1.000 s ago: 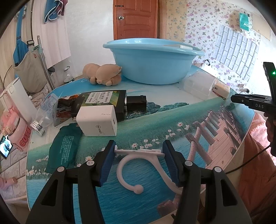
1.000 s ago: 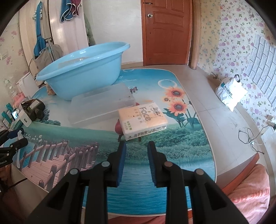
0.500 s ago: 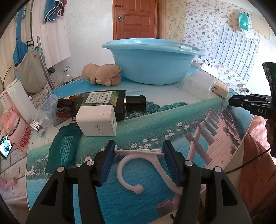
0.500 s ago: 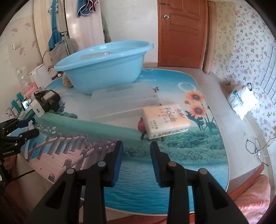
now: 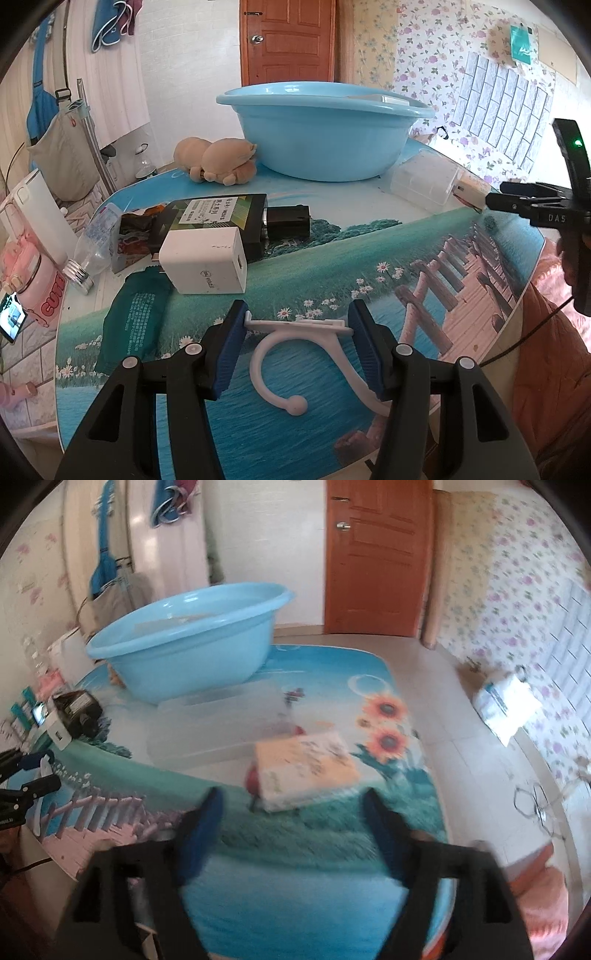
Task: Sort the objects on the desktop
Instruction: 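Lower right tool onto the 'Face' tissue pack and close on it while left tool holds the hook, then carry hook and tissue pack over the basin and open both tools to drop them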
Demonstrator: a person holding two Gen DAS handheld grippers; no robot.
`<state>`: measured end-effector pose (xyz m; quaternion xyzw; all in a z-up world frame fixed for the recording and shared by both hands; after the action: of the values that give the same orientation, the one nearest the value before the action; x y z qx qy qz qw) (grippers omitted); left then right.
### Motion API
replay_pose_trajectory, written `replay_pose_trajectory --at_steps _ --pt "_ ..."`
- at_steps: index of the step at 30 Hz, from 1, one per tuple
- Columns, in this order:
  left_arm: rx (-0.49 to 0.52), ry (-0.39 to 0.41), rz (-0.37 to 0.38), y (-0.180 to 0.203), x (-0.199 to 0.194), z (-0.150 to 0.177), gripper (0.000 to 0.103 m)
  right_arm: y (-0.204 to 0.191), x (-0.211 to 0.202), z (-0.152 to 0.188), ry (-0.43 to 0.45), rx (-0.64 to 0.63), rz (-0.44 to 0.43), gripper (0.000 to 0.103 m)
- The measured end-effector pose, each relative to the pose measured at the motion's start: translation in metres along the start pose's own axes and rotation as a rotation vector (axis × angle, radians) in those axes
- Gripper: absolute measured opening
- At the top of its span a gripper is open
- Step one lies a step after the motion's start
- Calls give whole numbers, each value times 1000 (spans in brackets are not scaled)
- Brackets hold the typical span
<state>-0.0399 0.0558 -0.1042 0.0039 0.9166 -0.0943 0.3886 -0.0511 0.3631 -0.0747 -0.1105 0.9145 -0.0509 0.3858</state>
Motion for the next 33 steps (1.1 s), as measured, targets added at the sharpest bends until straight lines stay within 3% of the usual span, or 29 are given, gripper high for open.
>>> replay_pose_trajectory --at_steps 1,4,10,12,14,15,20,33 --pt "1 0 0 0 0 0 55 0 4 -1 4 -14 8 103" --pt "3 0 2 1 0 0 55 7 14 -4 2 -34 41 103" --pt "3 0 3 0 1 0 55 23 22 -6 -38 8 2 103" --pt "3 -2 5 0 0 0 55 26 21 -5 -41 39 -26 97" --pt "3 -3 9 0 0 0 55 28 18 -4 -31 47 -12 67" --pt "4 -2 8 0 0 0 55 29 16 -3 -35 45 1 66" --pt "7 13 12 -1 -5 -3 55 22 9 0 -30 55 -32 65" --pt "-15 60 23 -6 -21 -17 55 -18 -35 -22 86 30 -115 65"
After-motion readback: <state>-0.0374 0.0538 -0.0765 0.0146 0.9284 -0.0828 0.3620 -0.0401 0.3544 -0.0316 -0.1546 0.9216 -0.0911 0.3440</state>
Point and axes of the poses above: each gripper's, at about its wrist camera, not at the fingertips, and x roughly the way its jaws point, y to its right, z to its underside, the point moved 4 cm from there along x, roughly the way its jaws point, and after that the axes turned 15 degrees about -z, right-handed, at the moved point
